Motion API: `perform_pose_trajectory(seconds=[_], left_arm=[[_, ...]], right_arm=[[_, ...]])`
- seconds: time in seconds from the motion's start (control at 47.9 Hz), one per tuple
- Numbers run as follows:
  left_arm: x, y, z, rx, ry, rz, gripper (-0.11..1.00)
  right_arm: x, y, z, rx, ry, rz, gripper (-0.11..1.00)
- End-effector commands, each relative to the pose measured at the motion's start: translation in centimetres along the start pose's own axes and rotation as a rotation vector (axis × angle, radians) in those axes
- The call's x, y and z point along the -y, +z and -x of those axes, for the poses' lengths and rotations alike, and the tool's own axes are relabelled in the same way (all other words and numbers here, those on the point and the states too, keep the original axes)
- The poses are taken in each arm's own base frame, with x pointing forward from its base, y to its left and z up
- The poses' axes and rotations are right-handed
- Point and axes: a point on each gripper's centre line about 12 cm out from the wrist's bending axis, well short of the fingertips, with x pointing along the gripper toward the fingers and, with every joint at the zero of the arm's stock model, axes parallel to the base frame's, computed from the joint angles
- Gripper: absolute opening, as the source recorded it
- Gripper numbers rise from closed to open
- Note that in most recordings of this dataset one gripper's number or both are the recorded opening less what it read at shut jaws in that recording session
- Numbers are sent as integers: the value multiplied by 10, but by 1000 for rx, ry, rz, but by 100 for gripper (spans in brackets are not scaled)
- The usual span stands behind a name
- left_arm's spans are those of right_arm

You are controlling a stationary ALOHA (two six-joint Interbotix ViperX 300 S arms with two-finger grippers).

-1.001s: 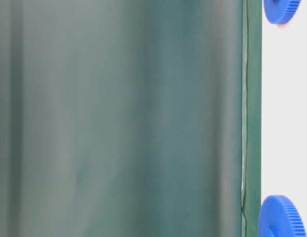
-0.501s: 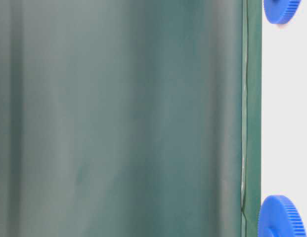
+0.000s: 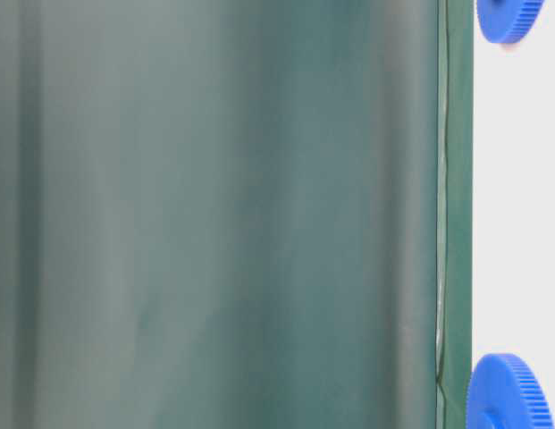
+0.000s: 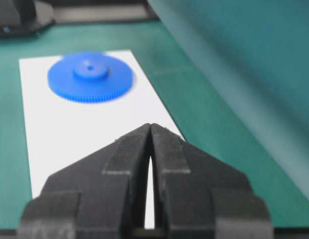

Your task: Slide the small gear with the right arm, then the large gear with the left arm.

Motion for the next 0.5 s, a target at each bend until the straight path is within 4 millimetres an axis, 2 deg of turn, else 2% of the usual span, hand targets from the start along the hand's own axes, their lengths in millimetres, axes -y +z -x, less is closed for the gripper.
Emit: perform_pose_trajectory(seconds=[0.0, 0.209, 0.48], left_arm=[[0, 4, -1, 12, 2, 0, 0], [0, 4, -1, 12, 2, 3, 0], [0, 4, -1, 11, 2, 3, 0]], right_arm=[[3, -3, -6, -37, -19, -2, 51], [12, -13, -17, -132, -64, -12, 51], [14, -15, -22, -188, -76, -18, 51]])
